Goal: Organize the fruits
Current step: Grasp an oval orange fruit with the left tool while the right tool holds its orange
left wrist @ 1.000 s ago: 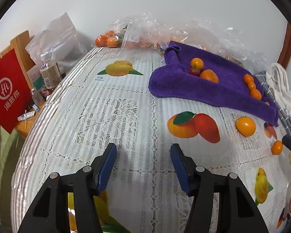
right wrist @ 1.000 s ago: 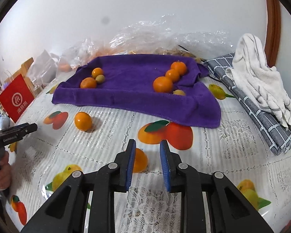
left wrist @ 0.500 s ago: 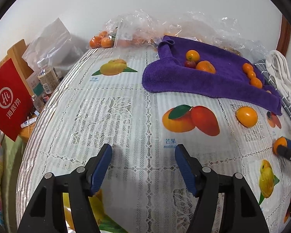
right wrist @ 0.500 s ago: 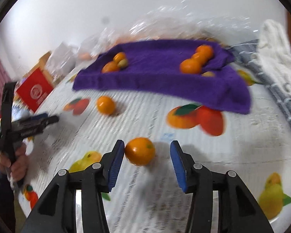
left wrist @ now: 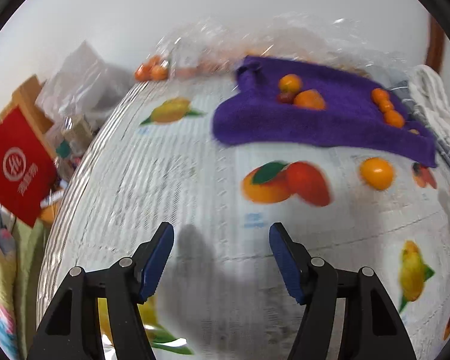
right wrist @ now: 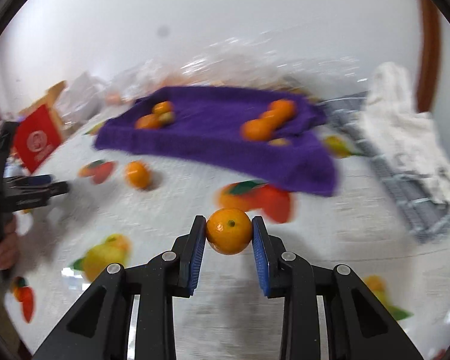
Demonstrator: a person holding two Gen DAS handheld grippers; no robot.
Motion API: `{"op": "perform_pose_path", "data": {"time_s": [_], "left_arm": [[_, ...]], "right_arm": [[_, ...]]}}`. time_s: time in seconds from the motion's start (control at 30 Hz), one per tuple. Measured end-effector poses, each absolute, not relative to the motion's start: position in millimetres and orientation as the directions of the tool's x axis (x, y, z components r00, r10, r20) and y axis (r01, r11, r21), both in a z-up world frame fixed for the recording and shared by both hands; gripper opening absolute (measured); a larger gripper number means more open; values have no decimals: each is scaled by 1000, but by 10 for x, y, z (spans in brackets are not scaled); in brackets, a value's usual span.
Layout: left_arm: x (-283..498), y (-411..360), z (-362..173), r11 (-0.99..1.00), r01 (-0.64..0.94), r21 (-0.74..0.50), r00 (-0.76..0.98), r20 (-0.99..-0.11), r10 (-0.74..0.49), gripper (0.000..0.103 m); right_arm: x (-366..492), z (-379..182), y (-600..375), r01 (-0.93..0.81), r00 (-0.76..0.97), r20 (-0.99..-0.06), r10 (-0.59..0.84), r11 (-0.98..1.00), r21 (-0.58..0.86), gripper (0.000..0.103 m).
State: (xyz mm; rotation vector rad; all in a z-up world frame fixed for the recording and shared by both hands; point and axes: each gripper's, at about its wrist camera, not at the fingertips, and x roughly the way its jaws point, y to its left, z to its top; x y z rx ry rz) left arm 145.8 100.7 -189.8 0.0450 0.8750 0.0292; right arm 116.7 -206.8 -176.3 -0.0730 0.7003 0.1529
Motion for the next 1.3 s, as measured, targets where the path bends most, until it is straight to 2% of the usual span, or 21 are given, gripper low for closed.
{"op": "perform_pose_path", "data": {"time_s": [0.13, 0.23, 0.33, 0.67, 0.77, 0.87, 0.9, 1.03, 1.3], "left_arm": [[1505, 667, -1783, 991, 114, -67, 626, -770, -124, 65], [1581, 415, -1726, 977, 190, -101, 623, -757, -199, 67], [1659, 219, -1739, 970, 222, -99, 623, -751, -219, 73], [2041, -88, -1930, 967, 229, -117, 577, -783, -231, 72], [2070, -140, -1986, 968, 231, -102, 594, -773, -223, 66], [2038, -171, -1993, 956, 272, -110, 591, -765, -256, 50], [2025, -180, -1993, 958, 269, -99, 597, -763, -247, 40], [1980, -177, -1949, 955, 279, -98, 621, -741, -257, 40], [1906, 91, -1761, 960, 208, -188, 711, -644, -280, 40]], "right_arm": [[1181, -1802, -2296, -127, 753, -647, 118, 991, 32, 31], [1198, -1886, -2358, -114, 745, -655, 124, 992, 58, 31], [1213, -1899, -2393, -107, 736, -663, 138, 990, 87, 31], [1323, -1979, -2488, -63, 708, -692, 144, 988, 141, 31], [1342, -1992, -2470, -65, 702, -698, 142, 989, 136, 31], [1342, -1993, -2463, -75, 702, -695, 152, 987, 141, 31], [1345, -1998, -2461, -76, 700, -697, 154, 987, 141, 31], [1348, -2002, -2465, -71, 699, -699, 150, 988, 140, 31], [1299, -1961, -2478, -107, 716, -670, 198, 979, 175, 31]]}}
